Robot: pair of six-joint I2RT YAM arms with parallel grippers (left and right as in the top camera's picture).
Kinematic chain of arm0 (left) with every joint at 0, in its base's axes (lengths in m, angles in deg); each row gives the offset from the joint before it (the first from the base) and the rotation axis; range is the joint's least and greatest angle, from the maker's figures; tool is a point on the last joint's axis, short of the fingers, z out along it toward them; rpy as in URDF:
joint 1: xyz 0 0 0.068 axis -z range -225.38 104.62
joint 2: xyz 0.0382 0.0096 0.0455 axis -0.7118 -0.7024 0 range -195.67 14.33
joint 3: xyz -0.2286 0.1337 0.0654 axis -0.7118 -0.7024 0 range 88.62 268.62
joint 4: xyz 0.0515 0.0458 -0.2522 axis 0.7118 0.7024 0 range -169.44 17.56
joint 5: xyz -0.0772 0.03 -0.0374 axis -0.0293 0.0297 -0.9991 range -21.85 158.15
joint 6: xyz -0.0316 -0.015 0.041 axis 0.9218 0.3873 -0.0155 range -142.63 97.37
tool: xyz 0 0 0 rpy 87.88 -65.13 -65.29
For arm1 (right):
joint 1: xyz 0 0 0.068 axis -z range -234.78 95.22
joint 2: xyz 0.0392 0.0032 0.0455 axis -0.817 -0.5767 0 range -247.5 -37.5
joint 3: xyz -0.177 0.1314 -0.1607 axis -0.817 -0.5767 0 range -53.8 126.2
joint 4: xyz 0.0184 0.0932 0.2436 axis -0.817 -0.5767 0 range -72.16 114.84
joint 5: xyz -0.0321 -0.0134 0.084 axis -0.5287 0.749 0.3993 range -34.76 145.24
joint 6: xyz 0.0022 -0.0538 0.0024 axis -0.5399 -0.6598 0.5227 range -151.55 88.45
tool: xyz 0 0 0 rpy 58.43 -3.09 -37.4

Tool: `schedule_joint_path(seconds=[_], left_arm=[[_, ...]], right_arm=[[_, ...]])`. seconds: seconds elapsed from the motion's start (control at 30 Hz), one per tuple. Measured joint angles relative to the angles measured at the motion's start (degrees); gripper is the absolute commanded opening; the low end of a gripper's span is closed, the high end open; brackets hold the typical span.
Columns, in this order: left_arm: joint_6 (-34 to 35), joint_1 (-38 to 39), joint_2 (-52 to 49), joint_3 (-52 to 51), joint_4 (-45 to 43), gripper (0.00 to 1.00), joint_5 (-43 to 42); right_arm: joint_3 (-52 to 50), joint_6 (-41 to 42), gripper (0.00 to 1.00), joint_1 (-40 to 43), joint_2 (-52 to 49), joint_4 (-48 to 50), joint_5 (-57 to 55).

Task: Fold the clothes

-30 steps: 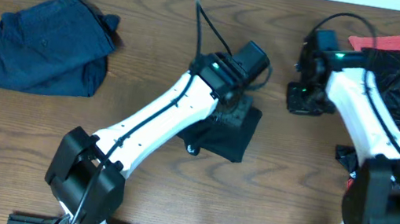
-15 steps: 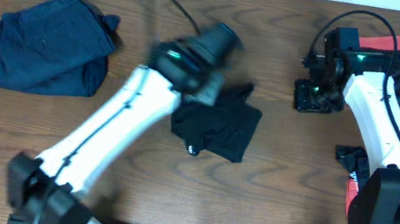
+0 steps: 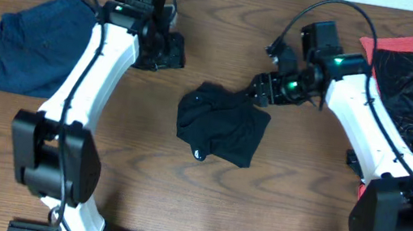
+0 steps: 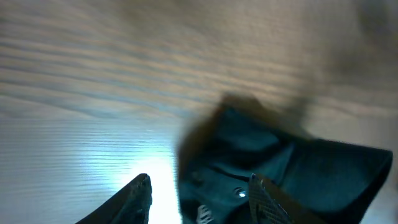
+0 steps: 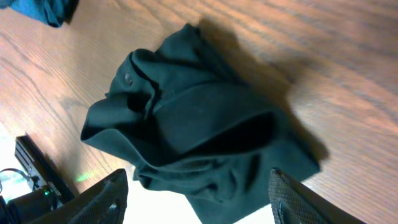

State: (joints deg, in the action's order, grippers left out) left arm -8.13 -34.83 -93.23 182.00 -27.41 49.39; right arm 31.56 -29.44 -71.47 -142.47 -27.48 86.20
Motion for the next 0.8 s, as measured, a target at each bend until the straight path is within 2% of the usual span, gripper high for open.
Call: schedule_joint_path(seconds=[0.1,0.17,0.37,0.4,0.47,0.63,0.8], left_arm=[[-0.5,0.5,-2.4,0.0,0.0,0.53,-4.0],[-1.0,1.0,-3.4,0.0,0.5,0.53,-5.6],[-2.6,3.2,-6.4,0.0,4.1,0.54,-7.9],[-2.8,3.6,-7.0,0.0,4.7,0.54,-8.0],[-3.5,4.5,-8.4,0.0,5.3,0.54,-8.2],[-4.7,6.7,-9.9,-0.9,5.4,0.54,-8.3],[-5.6,8.6,-9.9,-3.1,5.3,0.54,-7.6]], right_arm=[[0.0,1.7,0.64,-1.9,-0.9,0.8,-1.2],[0.0,2.6,0.56,-2.9,-1.8,1.4,-1.6],[0.0,4.2,0.46,-4.6,-5.8,-0.4,-2.9],[0.0,4.2,0.35,-4.8,-6.2,-1.0,-3.2],[0.0,4.5,0.01,-5.0,-7.0,-2.1,-3.9],[0.0,5.1,0.01,-5.1,-7.6,-4.2,-7.1],[0.0,5.5,0.01,-4.6,-7.6,-10.6,-14.8]])
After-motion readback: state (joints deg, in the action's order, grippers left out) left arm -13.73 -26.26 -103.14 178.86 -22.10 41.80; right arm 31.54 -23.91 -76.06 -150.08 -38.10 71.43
